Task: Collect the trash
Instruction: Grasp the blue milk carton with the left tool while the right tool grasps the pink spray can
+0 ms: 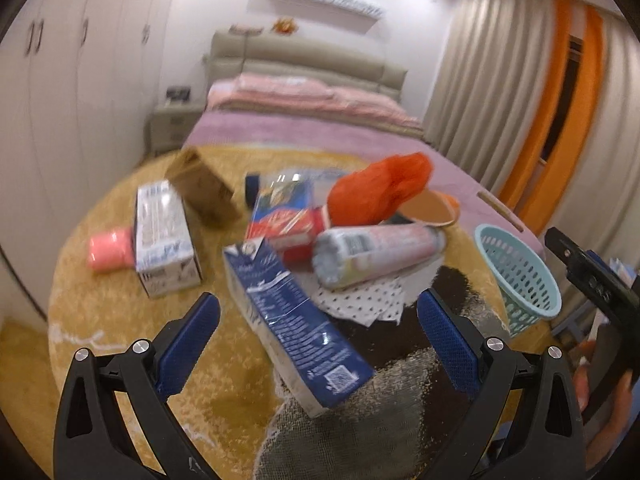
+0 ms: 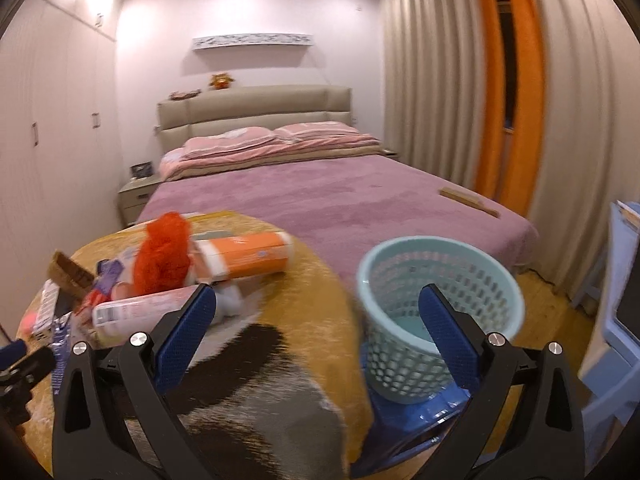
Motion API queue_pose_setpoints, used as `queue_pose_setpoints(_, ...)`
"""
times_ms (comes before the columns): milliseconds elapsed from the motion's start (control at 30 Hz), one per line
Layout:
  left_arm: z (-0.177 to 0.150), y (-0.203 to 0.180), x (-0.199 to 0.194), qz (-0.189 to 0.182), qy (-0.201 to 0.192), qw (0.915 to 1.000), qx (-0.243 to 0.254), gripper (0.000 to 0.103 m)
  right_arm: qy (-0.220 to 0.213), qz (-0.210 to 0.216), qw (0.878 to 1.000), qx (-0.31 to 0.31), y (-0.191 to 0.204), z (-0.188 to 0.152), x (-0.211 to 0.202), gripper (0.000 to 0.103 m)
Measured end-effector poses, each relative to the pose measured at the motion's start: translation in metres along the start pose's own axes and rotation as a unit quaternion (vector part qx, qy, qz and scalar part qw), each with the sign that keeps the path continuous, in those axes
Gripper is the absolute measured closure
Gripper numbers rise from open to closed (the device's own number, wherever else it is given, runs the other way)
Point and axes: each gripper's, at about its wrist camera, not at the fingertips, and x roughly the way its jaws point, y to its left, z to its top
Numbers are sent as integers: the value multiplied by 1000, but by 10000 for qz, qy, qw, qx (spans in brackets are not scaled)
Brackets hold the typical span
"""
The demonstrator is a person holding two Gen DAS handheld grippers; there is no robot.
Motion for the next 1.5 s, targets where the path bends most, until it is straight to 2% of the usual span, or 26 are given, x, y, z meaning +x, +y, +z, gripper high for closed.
queue_pose_setpoints(67,0,7,13,-53,268,9995,-188,8,149,191,9997,-47,10,1,10,6)
queue_pose_setpoints(133,-2,9,26,-76,504,9984,-243,13,345,399,9986,-75,19,3,22,6)
queue_pose_setpoints(200,-5,12,34,1,627,9977,-265,15,527,583,9969,-79,29,2,31,6)
queue_pose_setpoints(267,-7,14,40,72,691,9972,-275,18,739,943,9927,-116,45,0,41,7)
queue_pose_setpoints(367,-8,16,50,79,893,9955,-291,27,982,1292,9866,-159,69,-1,51,7)
queue_pose_setpoints(500,-10,22,55,-110,1034,9938,-382,36,1212,1559,9802,-130,98,2,62,7)
queue_pose_setpoints(633,-10,29,48,-225,1018,9938,-388,51,1568,1442,9770,-76,117,3,74,7)
queue_pose_setpoints(733,-8,38,44,-313,1003,9936,-423,57,1845,1395,9728,124,120,-1,85,7)
queue_pose_setpoints(833,-6,44,39,-382,994,9932,-468,61,2039,1272,9704,248,123,-7,93,7)
queue_pose_setpoints(967,-4,47,36,-400,955,9938,-406,63,2419,1270,9597,657,125,-10,109,7)
queue_pose_setpoints(1067,-4,46,37,-445,923,9940,-371,63,2718,1376,9458,1121,125,-12,124,7)
queue_pose_setpoints(1200,-5,45,38,-507,919,9938,-352,63,2898,1347,9383,1321,127,-17,139,7)
queue_pose_setpoints(1333,-4,44,38,-499,921,9940,-321,63,2935,1502,9346,1336,121,-22,139,27)
queue_pose_setpoints(1500,-5,39,39,-486,936,9941,-253,63,3020,1842,9276,1201,105,-22,124,39)
